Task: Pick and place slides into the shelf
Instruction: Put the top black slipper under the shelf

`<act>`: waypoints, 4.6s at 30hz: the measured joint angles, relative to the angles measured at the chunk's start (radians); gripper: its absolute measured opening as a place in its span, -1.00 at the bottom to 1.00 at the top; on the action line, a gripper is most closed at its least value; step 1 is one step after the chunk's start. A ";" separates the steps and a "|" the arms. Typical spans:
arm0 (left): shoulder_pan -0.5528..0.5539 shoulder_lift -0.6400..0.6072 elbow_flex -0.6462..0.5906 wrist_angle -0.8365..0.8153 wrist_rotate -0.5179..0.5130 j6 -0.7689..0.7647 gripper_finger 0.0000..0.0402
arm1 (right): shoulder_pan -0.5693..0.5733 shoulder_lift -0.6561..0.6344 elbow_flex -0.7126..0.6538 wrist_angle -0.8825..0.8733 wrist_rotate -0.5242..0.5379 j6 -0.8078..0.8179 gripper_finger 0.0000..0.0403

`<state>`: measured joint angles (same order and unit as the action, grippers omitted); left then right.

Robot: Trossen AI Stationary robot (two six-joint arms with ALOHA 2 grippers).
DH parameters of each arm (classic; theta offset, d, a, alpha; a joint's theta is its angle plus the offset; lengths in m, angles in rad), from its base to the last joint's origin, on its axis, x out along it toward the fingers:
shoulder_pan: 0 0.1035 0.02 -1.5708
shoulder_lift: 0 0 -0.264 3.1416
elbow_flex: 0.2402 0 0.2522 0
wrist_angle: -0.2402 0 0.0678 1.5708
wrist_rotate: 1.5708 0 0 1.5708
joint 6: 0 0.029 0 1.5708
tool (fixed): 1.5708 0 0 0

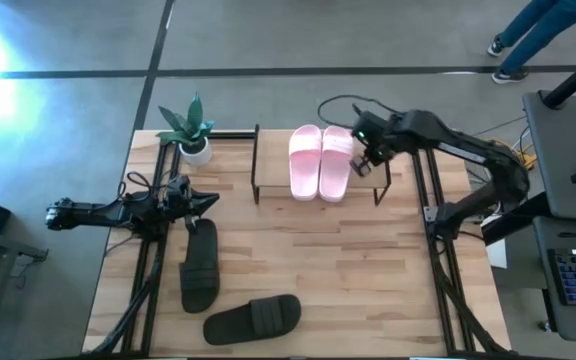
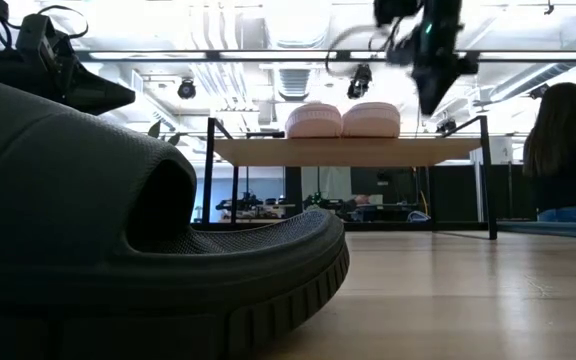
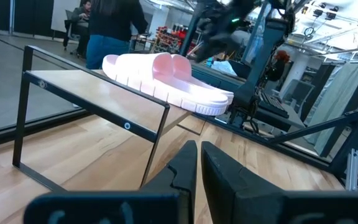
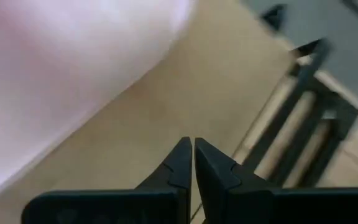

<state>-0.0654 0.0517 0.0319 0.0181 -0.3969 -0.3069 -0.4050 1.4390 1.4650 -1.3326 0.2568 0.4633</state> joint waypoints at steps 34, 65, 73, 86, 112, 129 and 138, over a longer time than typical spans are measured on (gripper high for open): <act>0.000 0.001 0.001 0.519 -0.008 -0.201 -0.96 | 0.846 -0.283 -0.019 0.070 0.112 0.381 -0.73; 0.000 0.702 0.826 -1.193 0.614 -0.101 -0.96 | 0.697 -0.142 -0.020 0.102 0.154 0.708 -0.76; -0.001 0.834 0.781 -1.159 0.684 -0.073 -0.95 | 0.709 -0.118 -0.020 0.109 0.102 0.633 -0.76; 0.000 0.864 0.773 -1.078 0.919 -0.141 -0.24 | 0.752 -0.140 -0.020 0.104 0.088 0.560 -0.76; 0.000 0.935 0.515 -0.814 1.041 -0.131 -0.12 | 0.752 -0.154 -0.020 0.025 0.081 0.515 -0.76; 0.000 0.897 0.515 -0.811 0.849 -0.095 -0.12 | 0.752 -0.154 -0.021 0.026 0.084 0.520 -0.76; 0.000 0.913 0.493 -0.811 0.960 -0.097 -0.12 | 0.752 -0.154 -0.021 0.026 0.084 0.524 -0.76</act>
<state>-0.0654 0.9649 0.5252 -0.7929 0.5633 -0.4034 0.3466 1.2854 1.4437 -1.3065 0.3407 0.9874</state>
